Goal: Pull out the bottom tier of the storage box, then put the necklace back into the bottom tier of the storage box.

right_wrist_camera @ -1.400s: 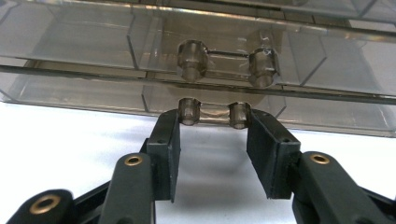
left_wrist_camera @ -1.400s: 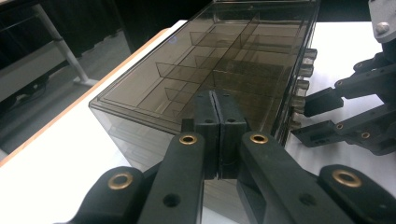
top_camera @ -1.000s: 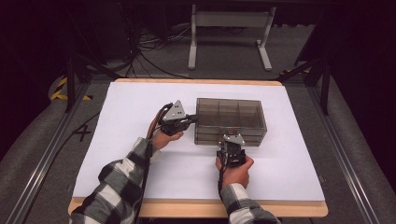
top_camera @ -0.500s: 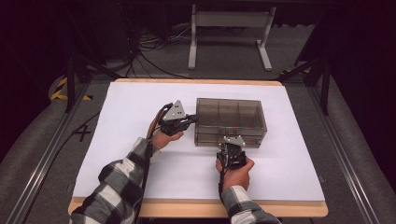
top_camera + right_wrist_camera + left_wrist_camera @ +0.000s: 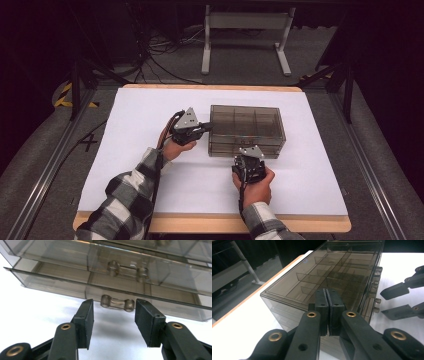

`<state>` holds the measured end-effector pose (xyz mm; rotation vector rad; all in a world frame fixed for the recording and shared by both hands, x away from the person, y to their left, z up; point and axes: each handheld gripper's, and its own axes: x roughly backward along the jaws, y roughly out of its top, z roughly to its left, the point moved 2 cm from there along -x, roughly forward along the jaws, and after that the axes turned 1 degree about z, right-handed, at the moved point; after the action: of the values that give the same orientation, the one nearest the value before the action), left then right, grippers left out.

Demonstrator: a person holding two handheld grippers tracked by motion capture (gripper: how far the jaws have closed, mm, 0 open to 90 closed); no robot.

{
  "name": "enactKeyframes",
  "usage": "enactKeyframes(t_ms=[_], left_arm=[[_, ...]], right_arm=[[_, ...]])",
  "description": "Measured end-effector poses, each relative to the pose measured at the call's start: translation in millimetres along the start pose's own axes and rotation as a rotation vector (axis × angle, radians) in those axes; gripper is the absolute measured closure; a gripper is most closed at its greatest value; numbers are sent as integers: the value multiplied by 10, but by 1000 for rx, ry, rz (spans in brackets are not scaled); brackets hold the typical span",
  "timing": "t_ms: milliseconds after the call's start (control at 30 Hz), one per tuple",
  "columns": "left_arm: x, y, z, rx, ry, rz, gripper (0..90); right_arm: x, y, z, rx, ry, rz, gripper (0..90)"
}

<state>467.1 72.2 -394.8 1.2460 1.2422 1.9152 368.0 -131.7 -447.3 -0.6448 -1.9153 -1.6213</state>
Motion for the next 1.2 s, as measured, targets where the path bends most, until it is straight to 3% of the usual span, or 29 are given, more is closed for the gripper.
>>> enactKeyframes(t_ms=[100,200,233,300,367,467,567,633,700,733,767,833,867,967,1000,1100,1167,1200], left_arm=[[7,-8,2,11,-5,-6,881],[24,-9,-18,21,-1,-4,867],[40,-7,-30,-9,22,2,866],[65,-11,-42,-29,41,3,865],[100,-20,-33,9,30,-13,858],[174,-22,-28,30,24,-38,844],[241,-19,-55,28,25,-43,830],[329,-23,-93,18,29,-48,823],[387,-33,-116,11,31,-50,810],[408,-44,-139,25,23,-54,810],[427,-55,-152,19,24,-49,794],[438,-89,-202,19,19,-35,791],[442,-117,-230,7,26,-12,771],[435,-151,-256,23,14,-1,762],[431,-163,-264,25,14,5,734],[441,-208,-298,17,2,25,717],[443,-237,-323,34,-5,34,671],[438,-261,-338,35,-13,43,671]], right_arm=[[42,-36,-64,5,25,-15,492],[86,-39,-120,40,66,-32,483],[112,-36,-147,61,85,-52,484],[181,-22,-211,94,106,-96,491],[232,-7,-274,105,137,-135,490],[284,10,-403,136,179,-178,478],[312,-6,-561,199,179,-215,476],[322,-19,-630,213,170,-228,489],[349,-46,-781,223,202,-261,483],[349,-46,-781,223,202,-261,483],[381,-42,-876,232,227,-280,475],[400,-35,-920,245,230,-291,473],[430,-23,-1009,262,240,-308,465],[452,-16,-1088,272,267,-325,454],[462,-11,-1172,275,322,-337,446],[463,-8,-1252,277,330,-338,440],[462,-15,-1381,267,398,-355,425],[462,-15,-1381,267,398,-355,425]])
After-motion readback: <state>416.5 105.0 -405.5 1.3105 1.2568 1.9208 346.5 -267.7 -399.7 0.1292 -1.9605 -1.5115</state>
